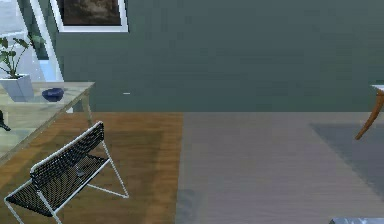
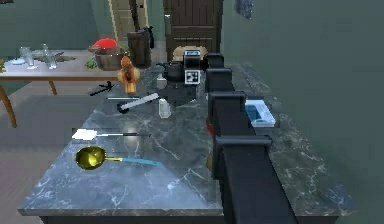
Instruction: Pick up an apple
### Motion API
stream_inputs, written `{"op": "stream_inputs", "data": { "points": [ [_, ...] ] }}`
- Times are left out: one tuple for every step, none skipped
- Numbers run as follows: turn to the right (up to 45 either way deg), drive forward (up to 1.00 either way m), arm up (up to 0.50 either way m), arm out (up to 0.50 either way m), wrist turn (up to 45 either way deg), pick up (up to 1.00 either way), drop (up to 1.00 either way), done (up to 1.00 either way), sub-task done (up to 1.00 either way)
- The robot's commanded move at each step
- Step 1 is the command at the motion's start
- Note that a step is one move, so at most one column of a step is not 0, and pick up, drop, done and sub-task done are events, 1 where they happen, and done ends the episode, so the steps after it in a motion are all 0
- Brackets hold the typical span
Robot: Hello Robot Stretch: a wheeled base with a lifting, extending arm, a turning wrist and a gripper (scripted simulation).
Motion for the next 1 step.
{"op": "stream_inputs", "data": {
  "points": [
    [0.0,0.00,0.00,0.00,45.0,0.00,0.00,0.00,0.00]
  ]
}}
